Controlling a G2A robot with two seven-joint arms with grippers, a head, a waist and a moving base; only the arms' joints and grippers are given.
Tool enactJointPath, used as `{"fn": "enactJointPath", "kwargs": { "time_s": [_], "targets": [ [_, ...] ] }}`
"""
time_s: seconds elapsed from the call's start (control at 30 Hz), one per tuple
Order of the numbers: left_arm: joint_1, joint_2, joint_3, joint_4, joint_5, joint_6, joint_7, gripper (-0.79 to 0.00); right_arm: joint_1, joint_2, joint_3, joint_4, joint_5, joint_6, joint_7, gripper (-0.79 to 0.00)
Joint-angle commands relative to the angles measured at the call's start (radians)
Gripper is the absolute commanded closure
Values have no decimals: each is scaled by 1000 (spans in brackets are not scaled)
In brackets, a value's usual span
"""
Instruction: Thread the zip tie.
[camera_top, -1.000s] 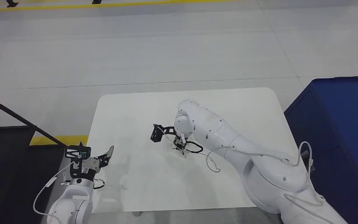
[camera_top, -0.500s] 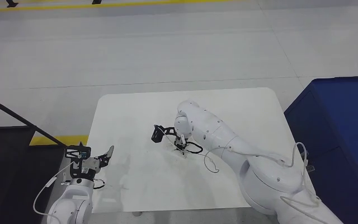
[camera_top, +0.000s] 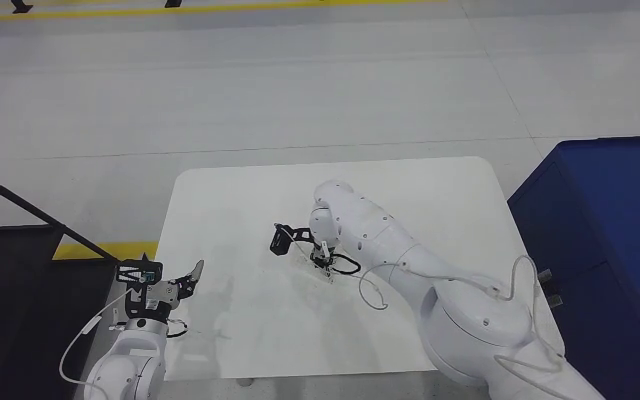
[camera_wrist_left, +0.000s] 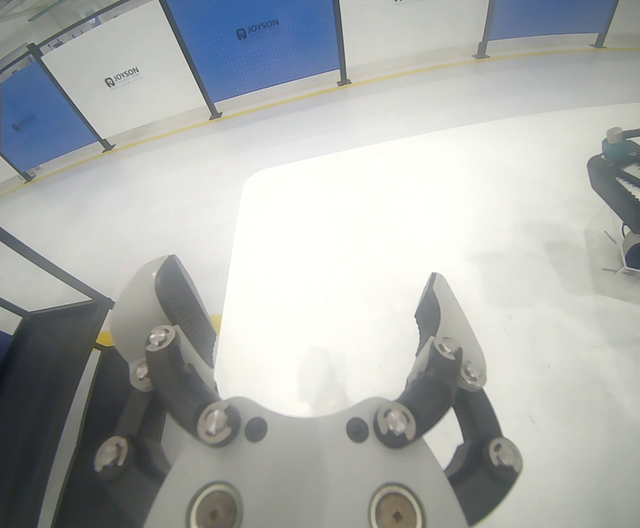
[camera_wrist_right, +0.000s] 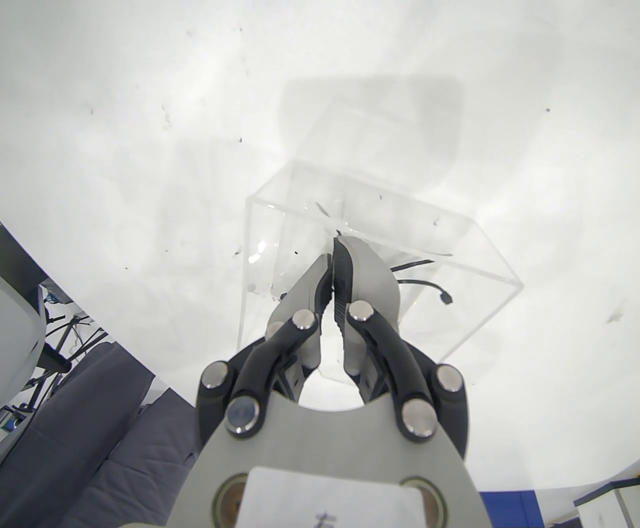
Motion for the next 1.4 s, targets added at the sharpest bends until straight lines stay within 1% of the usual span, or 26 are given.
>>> {"fn": "enactJointPath", "kwargs": {
  "time_s": [0.0, 0.13, 0.27, 0.43, 0.53, 0.8, 0.83, 0.9, 0.97, 1.1, 1.37],
  "targets": [
    [0, 0, 0, 0, 0, 0, 0, -785, 3, -4, 0, 9, 2, -4, -4, 0],
    [0, 0, 0, 0, 0, 0, 0, -785, 12, -8, 0, 22, 22, -17, -18, 0],
    [0, 0, 0, 0, 0, 0, 0, -785, 24, -2, 0, 34, 73, -46, -46, 0],
    [0, 0, 0, 0, 0, 0, 0, -785, 31, 22, 0, 37, 148, -79, -79, 0],
    [0, 0, 0, 0, 0, 0, 0, -785, 31, 44, 0, 25, 192, -97, -97, 0],
    [0, 0, 0, 0, 0, 0, 0, -785, 17, 83, 0, -74, 149, -19, -19, 0],
    [0, 0, 0, 0, 0, 0, 0, -785, 15, 86, 0, -85, 146, -11, -11, -12],
    [0, 0, 0, 0, 0, 0, 0, -785, 12, 92, 0, -104, 143, 2, 2, -92],
    [0, 0, 0, 0, 0, 0, 0, -785, 13, 98, 0, -118, 143, 15, 15, -111],
    [0, 0, 0, 0, 0, 0, 0, -785, 11, 107, 0, -139, 134, 40, 40, -102],
    [0, 0, 0, 0, 0, 0, 0, -785, 20, 113, 0, -150, 108, 45, 45, -77]
  ]
}}
